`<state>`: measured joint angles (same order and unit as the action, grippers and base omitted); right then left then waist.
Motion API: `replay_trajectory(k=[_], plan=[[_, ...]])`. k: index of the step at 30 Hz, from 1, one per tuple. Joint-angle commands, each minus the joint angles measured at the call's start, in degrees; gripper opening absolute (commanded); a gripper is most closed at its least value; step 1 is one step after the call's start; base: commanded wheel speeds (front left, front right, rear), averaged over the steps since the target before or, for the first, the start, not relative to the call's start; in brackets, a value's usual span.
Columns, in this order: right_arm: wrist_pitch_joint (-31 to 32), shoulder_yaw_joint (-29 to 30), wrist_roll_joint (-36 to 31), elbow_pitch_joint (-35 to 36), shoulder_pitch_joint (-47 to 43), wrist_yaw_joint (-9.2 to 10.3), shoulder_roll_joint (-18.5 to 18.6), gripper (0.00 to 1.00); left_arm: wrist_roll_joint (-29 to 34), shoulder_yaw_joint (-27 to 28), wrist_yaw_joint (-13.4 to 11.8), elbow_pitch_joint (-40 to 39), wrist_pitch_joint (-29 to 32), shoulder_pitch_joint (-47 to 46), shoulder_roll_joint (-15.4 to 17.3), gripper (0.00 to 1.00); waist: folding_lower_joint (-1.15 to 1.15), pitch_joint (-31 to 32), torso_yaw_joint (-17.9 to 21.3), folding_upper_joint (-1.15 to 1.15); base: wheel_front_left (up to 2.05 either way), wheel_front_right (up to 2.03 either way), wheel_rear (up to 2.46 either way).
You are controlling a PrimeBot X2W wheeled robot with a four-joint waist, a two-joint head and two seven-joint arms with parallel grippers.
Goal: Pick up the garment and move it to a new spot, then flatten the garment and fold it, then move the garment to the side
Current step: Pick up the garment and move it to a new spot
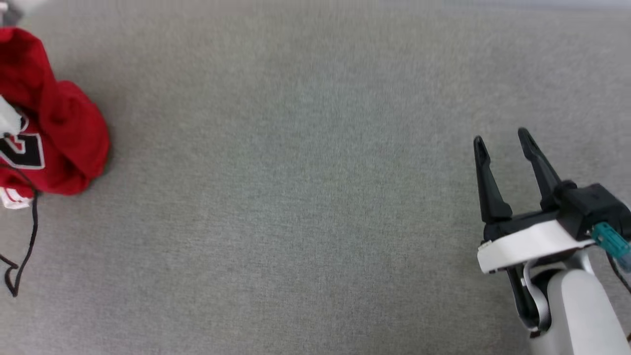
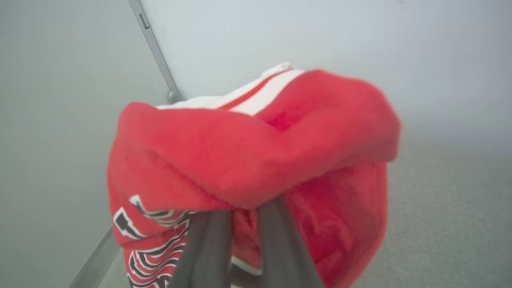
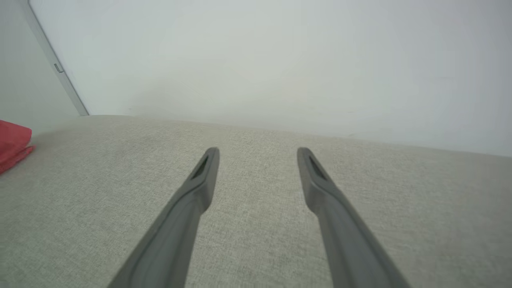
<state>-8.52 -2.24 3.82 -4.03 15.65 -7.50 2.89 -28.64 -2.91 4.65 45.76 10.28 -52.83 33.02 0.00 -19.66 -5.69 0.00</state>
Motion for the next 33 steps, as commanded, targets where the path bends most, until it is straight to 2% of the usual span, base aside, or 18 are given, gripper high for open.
replay_trajectory(k=[1,7,13,22,27,33], plan=[[-0.1,0.2,0.4,-0.3,-1.2,0.02,0.0,1.00,0.4,-0.2,-0.2,-0.3,-1.9,-0.2,-0.7,0.00,0.00,4.7,0.4,0.00,0.00,0.00,0.00],[0.4,1.3,2.1,-0.4,-5.2,0.02,0.0,1.00,2.9,-2.6,-1.1,-2.6,-10.5,1.5,-4.2,0.00,0.00,11.1,2.0,0.00,0.00,0.00,0.00],[1.5,2.0,2.5,0.2,-8.7,0.02,0.0,1.00,3.7,-5.2,-1.7,-6.9,-15.2,4.2,-9.2,0.00,0.00,16.0,4.4,0.00,0.00,0.00,0.00],[3.5,2.3,3.0,1.7,-12.9,0.02,0.0,1.00,2.4,-10.0,-1.7,-16.1,-14.4,10.8,-17.8,0.00,0.00,20.5,9.2,0.00,0.00,0.00,0.00],[4.2,2.5,3.0,2.4,-14.0,0.02,0.0,1.00,1.0,-14.2,-0.6,-22.2,-12.8,16.7,-23.1,0.00,0.00,20.2,11.1,0.00,0.00,0.00,0.00],[4.1,2.3,3.7,3.2,-13.3,0.02,0.0,1.00,0.7,-20.0,0.5,-24.7,-11.9,24.1,-26.4,0.00,0.00,17.0,12.2,0.00,0.00,0.00,0.00]])
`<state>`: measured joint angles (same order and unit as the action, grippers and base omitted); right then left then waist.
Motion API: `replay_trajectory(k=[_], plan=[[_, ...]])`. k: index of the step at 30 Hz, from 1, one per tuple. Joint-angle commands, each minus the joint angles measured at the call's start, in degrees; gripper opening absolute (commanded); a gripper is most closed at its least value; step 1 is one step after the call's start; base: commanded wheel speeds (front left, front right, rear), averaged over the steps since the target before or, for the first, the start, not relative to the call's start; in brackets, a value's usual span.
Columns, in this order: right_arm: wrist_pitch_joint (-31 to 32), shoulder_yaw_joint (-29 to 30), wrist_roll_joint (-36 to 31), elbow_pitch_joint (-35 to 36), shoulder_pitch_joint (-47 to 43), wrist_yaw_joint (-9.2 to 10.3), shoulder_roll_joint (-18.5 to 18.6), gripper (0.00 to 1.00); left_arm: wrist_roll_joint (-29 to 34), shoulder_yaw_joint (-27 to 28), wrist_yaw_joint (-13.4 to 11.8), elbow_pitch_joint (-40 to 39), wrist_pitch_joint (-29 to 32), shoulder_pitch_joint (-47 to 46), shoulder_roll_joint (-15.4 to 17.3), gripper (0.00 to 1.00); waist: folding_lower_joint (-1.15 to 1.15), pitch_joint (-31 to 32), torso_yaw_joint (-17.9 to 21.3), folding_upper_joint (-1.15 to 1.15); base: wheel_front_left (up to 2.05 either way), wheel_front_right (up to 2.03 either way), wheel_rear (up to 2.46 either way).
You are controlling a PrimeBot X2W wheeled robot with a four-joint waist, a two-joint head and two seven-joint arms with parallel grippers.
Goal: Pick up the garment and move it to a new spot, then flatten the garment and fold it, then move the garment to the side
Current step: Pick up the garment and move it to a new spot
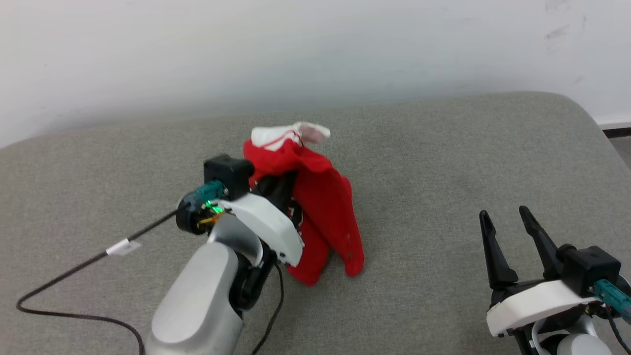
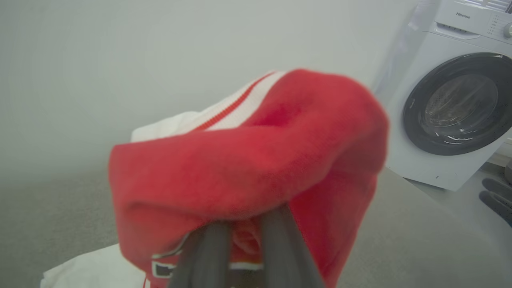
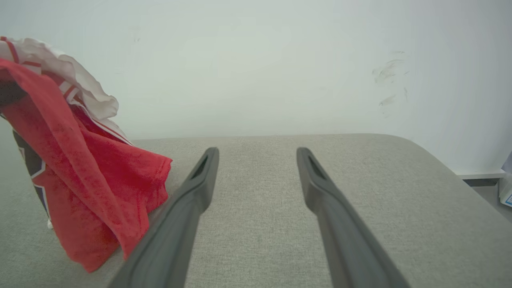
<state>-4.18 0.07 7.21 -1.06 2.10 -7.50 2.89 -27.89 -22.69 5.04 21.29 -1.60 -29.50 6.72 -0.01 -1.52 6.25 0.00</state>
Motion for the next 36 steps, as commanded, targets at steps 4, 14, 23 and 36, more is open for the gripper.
replay_trajectory(k=[4,14,23,36], plan=[[-0.6,-0.1,0.5,0.2,1.3,0.02,0.0,1.00,0.0,-2.2,0.2,0.7,-0.6,4.2,-0.9,0.00,0.01,-3.2,0.4,0.00,0.00,0.00,0.00],[-1.9,0.3,1.0,-1.8,2.9,0.02,0.0,1.00,3.6,-6.8,0.4,3.4,-7.9,9.1,-1.1,1.00,0.01,-5.3,-1.4,0.00,0.00,0.00,0.00],[-1.6,0.8,0.4,-2.9,1.8,0.02,0.0,1.00,7.0,-5.8,-3.4,-2.2,-12.3,9.0,0.4,1.00,0.01,-1.3,-4.4,0.00,0.00,0.00,0.00],[0.3,2.1,-0.2,-1.1,-1.9,0.02,0.0,1.00,5.3,1.8,-11.6,-8.1,-11.5,18.3,7.2,1.00,0.01,2.2,-5.9,0.00,0.00,0.00,0.00]])
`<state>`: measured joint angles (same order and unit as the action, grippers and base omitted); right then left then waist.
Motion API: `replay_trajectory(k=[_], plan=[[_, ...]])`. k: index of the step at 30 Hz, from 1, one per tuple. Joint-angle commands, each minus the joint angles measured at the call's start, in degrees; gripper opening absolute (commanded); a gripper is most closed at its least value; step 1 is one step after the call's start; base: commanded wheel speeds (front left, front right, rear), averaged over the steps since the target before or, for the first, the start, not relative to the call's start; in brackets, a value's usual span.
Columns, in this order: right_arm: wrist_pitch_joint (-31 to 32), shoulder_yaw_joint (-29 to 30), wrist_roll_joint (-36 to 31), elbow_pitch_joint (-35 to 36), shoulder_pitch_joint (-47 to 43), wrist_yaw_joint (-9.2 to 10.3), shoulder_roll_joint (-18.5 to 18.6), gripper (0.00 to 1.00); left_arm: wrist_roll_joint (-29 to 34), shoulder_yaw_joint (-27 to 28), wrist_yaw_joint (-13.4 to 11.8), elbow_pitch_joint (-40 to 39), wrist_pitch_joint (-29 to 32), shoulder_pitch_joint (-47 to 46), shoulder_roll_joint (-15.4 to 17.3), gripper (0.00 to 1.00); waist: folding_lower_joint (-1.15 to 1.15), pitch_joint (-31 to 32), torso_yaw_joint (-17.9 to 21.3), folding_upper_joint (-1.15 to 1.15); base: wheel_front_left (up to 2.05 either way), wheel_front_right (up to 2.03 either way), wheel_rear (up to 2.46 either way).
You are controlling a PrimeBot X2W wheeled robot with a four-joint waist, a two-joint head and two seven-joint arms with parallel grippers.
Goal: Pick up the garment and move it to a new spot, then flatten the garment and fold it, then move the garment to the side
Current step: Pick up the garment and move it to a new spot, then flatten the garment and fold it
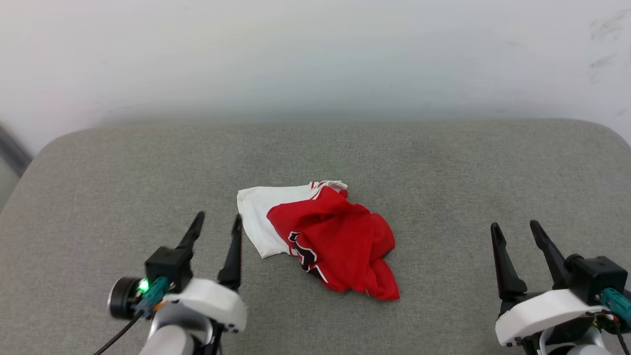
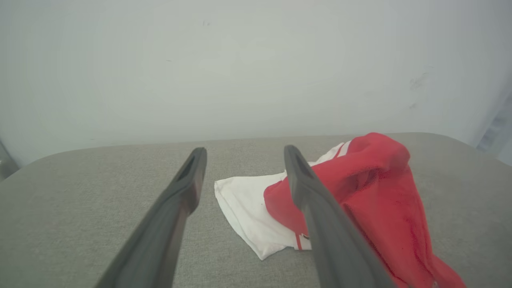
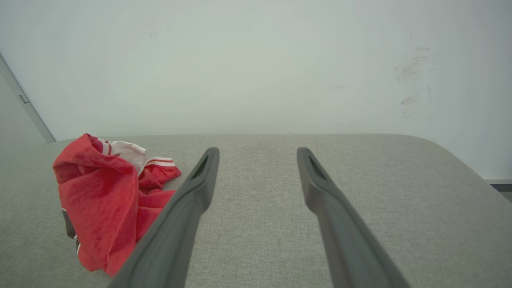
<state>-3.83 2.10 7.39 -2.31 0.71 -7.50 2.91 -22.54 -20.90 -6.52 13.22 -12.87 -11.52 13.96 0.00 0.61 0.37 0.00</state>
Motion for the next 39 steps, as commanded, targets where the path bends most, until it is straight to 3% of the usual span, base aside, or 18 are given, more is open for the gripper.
replay_trajectory(k=[1,10,22,30,39], plan=[[0.1,0.1,-0.4,0.4,-0.9,0.02,0.0,1.00,-0.3,0.5,-0.5,-0.4,-0.3,1.4,0.5,1.00,0.00,0.2,0.0,0.00,0.00,0.00,0.00],[1.6,0.3,-0.3,2.1,-3.3,0.02,0.0,1.00,-1.1,2.0,-2.6,-3.1,-0.3,7.0,2.2,1.00,0.00,1.3,0.1,0.00,0.00,0.00,0.00],[2.2,-0.1,0.1,3.0,-3.1,0.02,0.0,1.00,-1.6,1.7,-2.4,-4.5,0.7,5.4,2.8,1.00,0.00,0.9,0.3,0.00,0.00,0.00,0.00],[2.4,-0.2,-0.2,3.5,-1.6,0.02,0.0,1.00,-3.2,-2.0,3.5,-4.5,8.7,-6.5,2.1,1.00,0.00,-1.8,-0.1,0.00,0.00,0.00,0.00],[1.8,-1.3,0.4,3.0,0.5,0.02,0.0,1.00,-6.8,-8.7,11.5,1.2,29.0,-20.1,2.5,1.00,0.00,-6.7,1.7,0.00,0.00,0.00,0.00]])
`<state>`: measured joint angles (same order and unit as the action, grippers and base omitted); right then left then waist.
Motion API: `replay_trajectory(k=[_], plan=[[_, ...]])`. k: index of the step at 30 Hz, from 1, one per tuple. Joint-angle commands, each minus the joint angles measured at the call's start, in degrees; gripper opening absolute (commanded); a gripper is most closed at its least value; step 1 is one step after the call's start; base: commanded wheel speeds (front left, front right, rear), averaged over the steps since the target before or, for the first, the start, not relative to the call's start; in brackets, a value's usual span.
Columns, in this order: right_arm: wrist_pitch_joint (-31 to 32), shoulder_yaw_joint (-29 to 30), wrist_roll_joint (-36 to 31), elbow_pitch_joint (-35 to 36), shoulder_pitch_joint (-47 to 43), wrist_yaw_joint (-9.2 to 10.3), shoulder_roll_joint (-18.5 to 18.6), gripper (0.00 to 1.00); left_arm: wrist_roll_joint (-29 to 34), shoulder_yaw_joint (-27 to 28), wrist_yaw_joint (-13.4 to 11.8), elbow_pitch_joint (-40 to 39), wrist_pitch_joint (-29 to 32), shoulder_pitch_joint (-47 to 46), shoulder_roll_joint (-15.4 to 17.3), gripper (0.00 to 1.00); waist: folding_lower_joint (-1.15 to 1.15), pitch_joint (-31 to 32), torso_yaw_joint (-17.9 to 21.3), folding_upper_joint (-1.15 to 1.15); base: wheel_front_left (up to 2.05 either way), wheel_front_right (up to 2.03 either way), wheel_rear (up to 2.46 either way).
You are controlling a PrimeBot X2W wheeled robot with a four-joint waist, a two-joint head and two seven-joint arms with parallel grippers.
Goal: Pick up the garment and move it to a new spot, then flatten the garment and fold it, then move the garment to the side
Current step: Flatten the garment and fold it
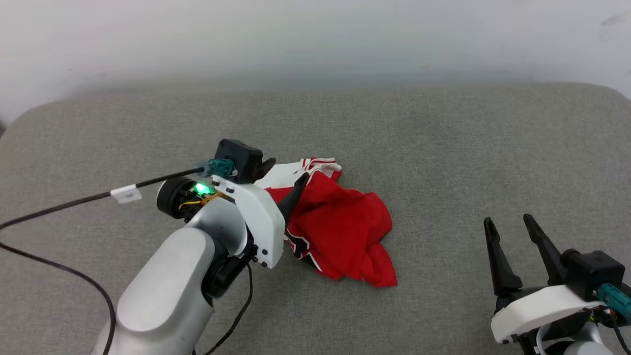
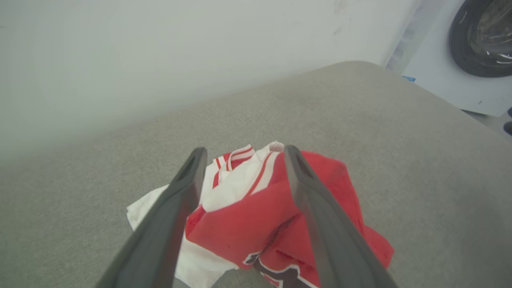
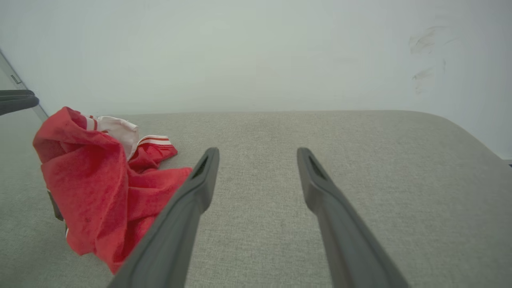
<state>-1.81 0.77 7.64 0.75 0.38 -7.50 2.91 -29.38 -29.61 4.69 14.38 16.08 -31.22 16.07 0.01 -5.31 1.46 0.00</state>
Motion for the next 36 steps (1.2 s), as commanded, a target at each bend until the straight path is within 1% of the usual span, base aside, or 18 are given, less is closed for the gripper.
replay_trajectory(k=[1,5,9,13,14,15,16,18,21,22,23,24,25,26,30,32,36], plan=[[-0.3,0.0,0.3,-0.4,0.9,0.02,0.0,1.00,-0.7,-0.6,0.6,0.3,1.9,-1.4,0.4,1.00,-0.01,-1.3,0.8,0.00,0.00,0.00,0.00],[-1.0,-0.3,0.6,-1.5,1.5,0.02,0.0,1.00,-2.9,-3.2,1.7,2.5,9.9,-2.4,1.4,1.00,-0.01,-2.7,1.6,0.00,0.00,0.00,0.00],[-1.7,-0.6,0.9,-2.5,2.4,0.02,0.0,1.00,-5.6,-5.1,2.2,4.5,16.9,-2.1,2.8,1.00,-0.01,-3.7,2.2,0.00,0.00,0.00,0.00],[-2.2,-1.0,1.2,-3.5,3.2,0.02,0.0,1.00,-7.0,-6.3,2.4,6.0,20.1,-2.0,3.5,1.00,-0.01,-4.1,2.7,0.00,0.00,0.00,0.00],[-2.3,-1.2,1.3,-3.6,3.4,0.02,0.0,1.00,-7.2,-6.4,2.4,6.3,20.3,-2.1,3.5,0.65,-0.01,-4.2,2.9,0.00,0.00,0.00,0.00],[-2.5,-1.2,1.4,-3.9,3.5,0.02,0.0,1.00,-7.3,-6.5,2.4,6.6,20.3,-2.2,3.5,0.34,-0.01,-4.2,3.0,0.00,0.00,0.00,0.00],[-2.5,-1.2,1.4,-4.1,3.6,0.02,0.0,1.00,-7.3,-6.7,2.5,7.0,20.1,-2.3,3.6,0.00,-0.01,-4.2,3.1,0.00,0.00,0.00,0.00],[-2.6,-1.3,1.5,-4.4,3.7,0.02,0.0,1.00,-6.6,-6.9,2.5,7.0,18.9,-2.8,3.6,0.00,-0.01,-4.1,3.2,0.00,0.00,0.00,0.00],[-2.8,-1.0,1.4,-5.0,3.6,0.02,0.0,1.00,-4.6,-7.1,2.2,6.0,14.6,-3.5,3.1,0.00,-0.01,-3.6,3.2,0.00,0.00,0.00,0.00],[-2.8,-1.0,1.4,-5.0,3.6,0.02,0.0,1.00,-4.6,-7.1,2.2,6.0,14.6,-3.5,3.1,0.00,-0.01,-3.6,3.2,0.00,0.00,0.00,0.00],[-2.7,-0.7,1.4,-5.3,3.3,0.02,0.0,1.00,-3.1,-7.4,1.8,4.7,11.2,-3.5,2.5,0.00,-0.01,-2.9,3.0,0.00,0.00,0.00,0.00],[-2.7,-0.6,1.3,-5.3,3.1,0.02,0.0,1.00,-2.5,-7.8,1.8,3.8,9.8,-3.4,2.0,0.00,-0.01,-2.6,2.8,0.00,0.00,0.00,0.00],[-2.7,-0.6,1.3,-5.3,3.1,0.02,0.0,1.00,-2.5,-7.8,1.8,3.8,9.8,-3.4,2.0,0.00,-0.01,-2.6,2.8,0.00,0.00,0.00,0.00],[-2.6,-0.5,1.2,-5.3,3.0,0.02,0.0,1.00,-1.9,-8.0,1.7,2.6,8.2,-3.2,1.5,0.00,-0.01,-2.1,2.6,0.00,0.00,0.00,0.00],[-2.0,0.0,0.9,-5.0,2.2,0.02,0.0,1.00,0.2,-11.4,1.8,-1.3,4.3,-0.4,-0.8,0.00,-0.01,-0.5,1.7,0.00,0.00,0.00,0.00],[-1.8,0.2,0.7,-4.6,2.2,0.02,0.0,1.00,-0.1,-14.0,2.1,-2.6,3.4,1.6,-2.4,0.00,-0.01,-0.1,1.2,0.00,0.00,0.00,0.00],[-1.2,0.5,0.4,-3.7,2.1,0.02,0.0,1.00,-0.5,-20.1,2.5,-1.4,3.8,5.7,-4.7,0.00,-0.01,0.0,0.6,0.00,0.00,0.00,0.00]])
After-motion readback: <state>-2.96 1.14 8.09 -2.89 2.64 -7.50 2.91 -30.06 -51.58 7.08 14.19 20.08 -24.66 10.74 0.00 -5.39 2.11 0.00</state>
